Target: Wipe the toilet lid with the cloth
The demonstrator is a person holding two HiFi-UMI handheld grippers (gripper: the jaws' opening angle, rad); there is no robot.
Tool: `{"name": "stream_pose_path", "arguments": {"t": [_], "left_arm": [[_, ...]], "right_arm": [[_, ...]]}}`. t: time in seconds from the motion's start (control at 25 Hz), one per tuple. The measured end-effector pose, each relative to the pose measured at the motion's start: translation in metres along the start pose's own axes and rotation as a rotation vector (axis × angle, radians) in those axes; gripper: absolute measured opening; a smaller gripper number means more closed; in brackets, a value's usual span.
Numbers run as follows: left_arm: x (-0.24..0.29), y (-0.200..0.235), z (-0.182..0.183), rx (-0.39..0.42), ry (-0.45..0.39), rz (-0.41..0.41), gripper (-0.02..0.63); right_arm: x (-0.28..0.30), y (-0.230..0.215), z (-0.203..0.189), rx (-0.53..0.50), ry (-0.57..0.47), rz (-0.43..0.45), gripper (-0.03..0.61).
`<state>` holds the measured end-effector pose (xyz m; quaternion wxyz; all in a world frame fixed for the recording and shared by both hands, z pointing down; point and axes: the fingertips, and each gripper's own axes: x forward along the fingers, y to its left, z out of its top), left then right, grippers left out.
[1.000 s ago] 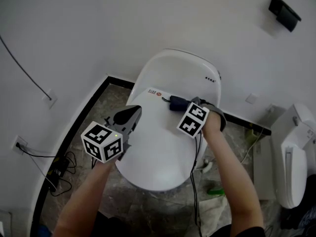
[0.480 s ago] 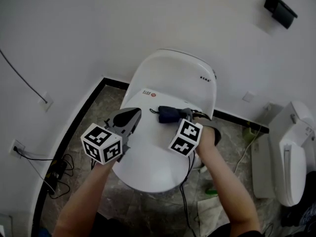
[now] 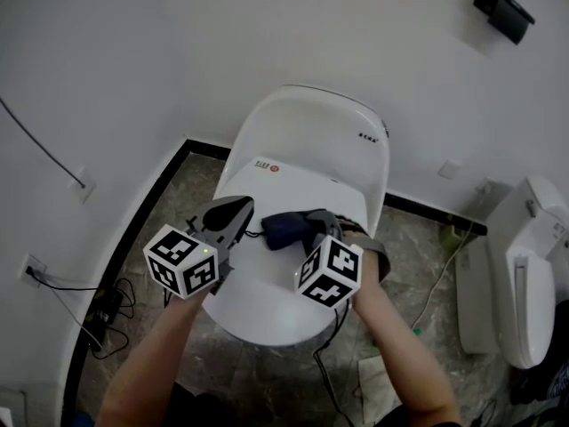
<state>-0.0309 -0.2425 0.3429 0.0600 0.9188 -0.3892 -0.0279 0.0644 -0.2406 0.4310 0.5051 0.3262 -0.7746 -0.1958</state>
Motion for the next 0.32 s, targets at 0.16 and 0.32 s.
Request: {"name": "stream_pose_path", "arguments": {"t": [0.16,0.32], "left_arm": [[0.001,-0.001,-0.002,-0.018,-0.004,-0.001,0.012],[0.000,-0.005,-0.003,-0.015,-0.004,-0.002,0.012]], "right_arm": [[-0.011,0.008,0.007,0.056,-0.057,0.015,0.066],[-0.021,0.015,0.017,0.135,-0.132,0.052,0.066]]}}
